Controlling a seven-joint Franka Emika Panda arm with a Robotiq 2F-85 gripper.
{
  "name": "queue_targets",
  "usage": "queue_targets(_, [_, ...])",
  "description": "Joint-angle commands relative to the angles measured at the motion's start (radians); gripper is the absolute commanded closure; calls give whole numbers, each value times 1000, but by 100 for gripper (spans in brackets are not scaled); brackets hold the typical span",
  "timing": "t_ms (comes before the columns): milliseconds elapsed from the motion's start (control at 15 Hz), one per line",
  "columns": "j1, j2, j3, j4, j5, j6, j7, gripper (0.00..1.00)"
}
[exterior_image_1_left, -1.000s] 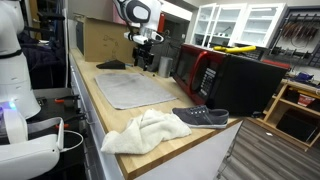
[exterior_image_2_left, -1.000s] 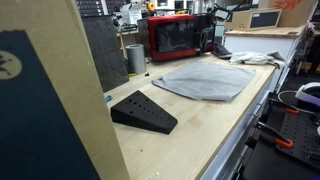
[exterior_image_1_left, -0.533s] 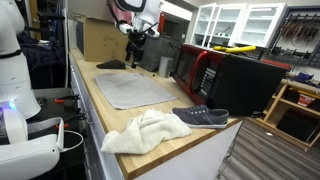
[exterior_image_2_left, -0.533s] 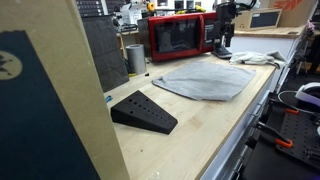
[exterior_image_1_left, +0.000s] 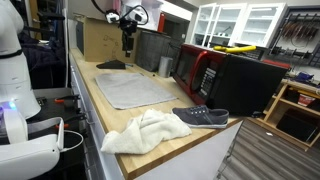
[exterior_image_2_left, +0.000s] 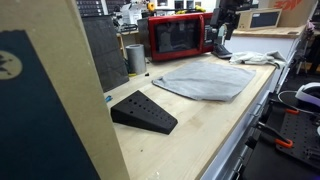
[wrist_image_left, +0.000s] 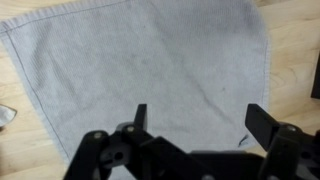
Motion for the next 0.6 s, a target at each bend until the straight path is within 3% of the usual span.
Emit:
queue_targets(0, [20, -188, 62, -123, -31, 80, 114, 0])
queue_targets(267, [47, -346, 111, -191, -20, 69, 185, 0])
queue_targets(333, [46, -250, 90, -132, -27, 58, 148, 0])
queue_targets(533, [54, -285, 92, -148, -26, 58, 153, 0])
